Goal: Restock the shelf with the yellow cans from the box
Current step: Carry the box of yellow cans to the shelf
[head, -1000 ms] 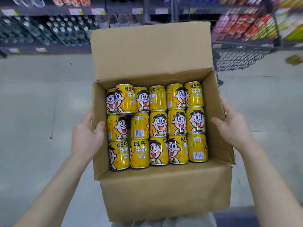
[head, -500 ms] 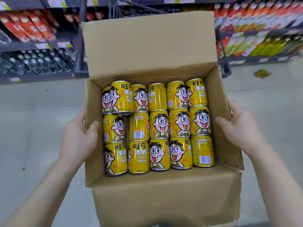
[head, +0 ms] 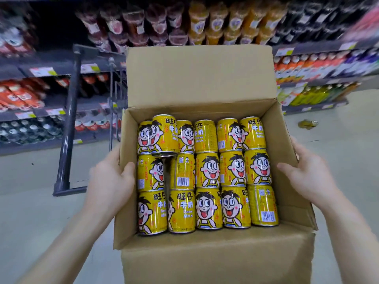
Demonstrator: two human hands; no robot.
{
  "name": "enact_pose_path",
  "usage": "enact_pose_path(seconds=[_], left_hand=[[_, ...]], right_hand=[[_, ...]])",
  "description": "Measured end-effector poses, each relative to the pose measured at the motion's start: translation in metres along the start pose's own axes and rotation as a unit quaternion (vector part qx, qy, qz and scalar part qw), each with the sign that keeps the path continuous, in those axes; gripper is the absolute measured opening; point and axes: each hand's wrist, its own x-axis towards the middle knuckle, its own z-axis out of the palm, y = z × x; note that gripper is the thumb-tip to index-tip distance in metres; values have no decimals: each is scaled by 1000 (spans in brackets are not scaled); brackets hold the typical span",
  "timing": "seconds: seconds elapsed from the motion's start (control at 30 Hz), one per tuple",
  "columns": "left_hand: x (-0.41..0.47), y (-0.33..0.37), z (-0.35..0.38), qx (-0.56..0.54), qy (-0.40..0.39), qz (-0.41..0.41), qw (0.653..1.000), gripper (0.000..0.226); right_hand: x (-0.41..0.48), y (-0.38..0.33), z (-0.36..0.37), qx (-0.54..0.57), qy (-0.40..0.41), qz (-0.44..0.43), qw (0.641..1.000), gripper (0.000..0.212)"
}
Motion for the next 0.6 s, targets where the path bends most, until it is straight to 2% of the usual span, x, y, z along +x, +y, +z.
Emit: enact_pose_path(seconds=[0.1,0.3,0.53,0.6], left_hand=[[41,21,3,8,6,15,1000,39],[104,44,17,-20,5,-7,1000,32],[168,57,55,0,16,-66,998,41],[182,62,67,11,25,-92,995,34]], right_hand=[[36,-7,-4,14,-4,13,1000,73],[113,-27,-7,44,-14,9,999,73],[222,-30,15,26,-59,8,998,75],[253,-28,22,16,-76,2,997,75]])
